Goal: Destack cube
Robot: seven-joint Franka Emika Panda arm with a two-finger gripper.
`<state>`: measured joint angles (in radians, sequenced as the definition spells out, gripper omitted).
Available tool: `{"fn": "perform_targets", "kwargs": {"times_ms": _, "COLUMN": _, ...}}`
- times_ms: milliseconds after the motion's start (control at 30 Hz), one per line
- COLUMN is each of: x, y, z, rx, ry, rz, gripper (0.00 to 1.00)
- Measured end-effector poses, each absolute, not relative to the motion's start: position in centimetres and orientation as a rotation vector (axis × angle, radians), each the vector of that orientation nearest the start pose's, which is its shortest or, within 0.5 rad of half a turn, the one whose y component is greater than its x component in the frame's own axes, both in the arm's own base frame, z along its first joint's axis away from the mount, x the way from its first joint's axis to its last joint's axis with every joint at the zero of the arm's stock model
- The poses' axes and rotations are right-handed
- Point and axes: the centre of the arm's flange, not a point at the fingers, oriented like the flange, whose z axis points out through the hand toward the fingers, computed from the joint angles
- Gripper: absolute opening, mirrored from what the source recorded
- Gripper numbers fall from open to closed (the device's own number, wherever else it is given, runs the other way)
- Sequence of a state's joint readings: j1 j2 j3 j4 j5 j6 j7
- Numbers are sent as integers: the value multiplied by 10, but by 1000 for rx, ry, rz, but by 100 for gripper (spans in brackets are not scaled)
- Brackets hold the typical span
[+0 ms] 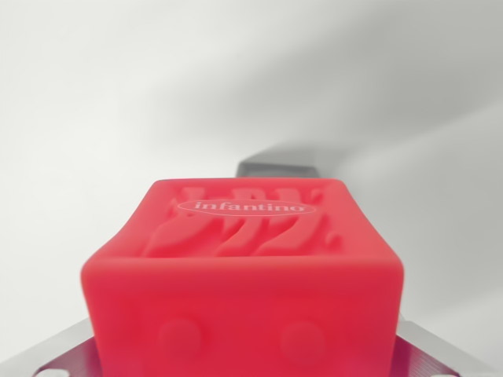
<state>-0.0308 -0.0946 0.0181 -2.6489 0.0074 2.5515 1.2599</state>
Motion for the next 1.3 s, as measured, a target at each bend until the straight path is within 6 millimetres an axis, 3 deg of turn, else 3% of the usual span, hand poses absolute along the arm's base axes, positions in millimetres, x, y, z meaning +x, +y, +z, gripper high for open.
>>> {"fn": "perform_targets", "kwargs": {"times_ms": 1300, "x": 482, "y": -50, "z": 263, "rx": -2489, "ry": 1914, "rz": -5, "gripper": 0}}
